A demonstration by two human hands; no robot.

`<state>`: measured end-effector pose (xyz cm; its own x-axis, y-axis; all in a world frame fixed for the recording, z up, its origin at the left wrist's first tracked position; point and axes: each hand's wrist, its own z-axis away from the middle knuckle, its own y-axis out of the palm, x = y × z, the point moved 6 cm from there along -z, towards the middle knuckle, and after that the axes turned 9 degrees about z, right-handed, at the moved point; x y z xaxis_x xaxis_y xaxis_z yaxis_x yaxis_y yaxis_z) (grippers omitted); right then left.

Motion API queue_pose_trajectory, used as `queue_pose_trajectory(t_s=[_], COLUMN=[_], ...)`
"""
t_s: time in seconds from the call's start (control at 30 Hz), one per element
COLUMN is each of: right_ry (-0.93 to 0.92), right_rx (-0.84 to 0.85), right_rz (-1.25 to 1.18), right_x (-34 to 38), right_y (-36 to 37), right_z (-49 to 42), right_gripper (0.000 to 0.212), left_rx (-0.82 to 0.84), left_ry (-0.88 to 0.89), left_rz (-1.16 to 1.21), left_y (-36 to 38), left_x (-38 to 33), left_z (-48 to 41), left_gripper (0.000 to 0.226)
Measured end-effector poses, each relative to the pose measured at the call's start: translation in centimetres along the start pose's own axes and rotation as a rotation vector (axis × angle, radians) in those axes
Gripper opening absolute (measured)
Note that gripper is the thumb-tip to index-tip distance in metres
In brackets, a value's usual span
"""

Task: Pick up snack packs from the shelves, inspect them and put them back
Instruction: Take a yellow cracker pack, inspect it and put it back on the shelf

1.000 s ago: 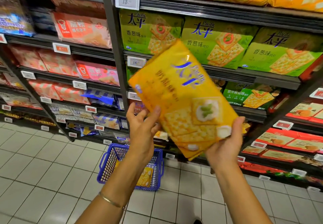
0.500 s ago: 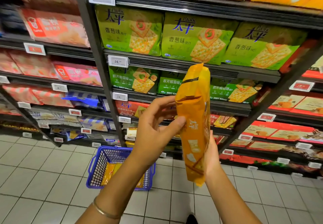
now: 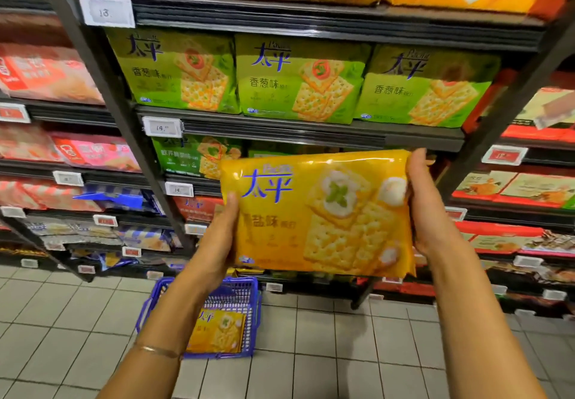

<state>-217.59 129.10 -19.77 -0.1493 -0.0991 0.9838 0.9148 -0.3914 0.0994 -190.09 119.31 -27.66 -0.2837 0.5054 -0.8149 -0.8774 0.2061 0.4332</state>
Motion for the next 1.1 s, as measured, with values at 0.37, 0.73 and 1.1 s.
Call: queue_pose_trajectory(t_s=[0.37, 0.73, 1.1], right_ry=[-0.093, -0.09, -0.214], right_rx=[0.071, 0.233, 0.235], right_rz=[0.359, -0.08, -0.286], right_x=[4.2, 5.5, 11.2], right_y=[-4.9, -12.3, -15.4], right_z=[-4.2, -5.2, -8.4], right_gripper=[0.062, 0.053, 0.059], left_rx=[-0.036, -0.041, 0.065], left_ry=[-0.469, 0.204, 0.453], left_rz=[0.116, 0.245, 0.071], left_y=[7.1, 12.5, 20.3], left_x=[9.0, 4.6, -4.5], left_z=[-4.3, -6.1, -5.7], left_gripper=[0.084, 0.083, 0.059])
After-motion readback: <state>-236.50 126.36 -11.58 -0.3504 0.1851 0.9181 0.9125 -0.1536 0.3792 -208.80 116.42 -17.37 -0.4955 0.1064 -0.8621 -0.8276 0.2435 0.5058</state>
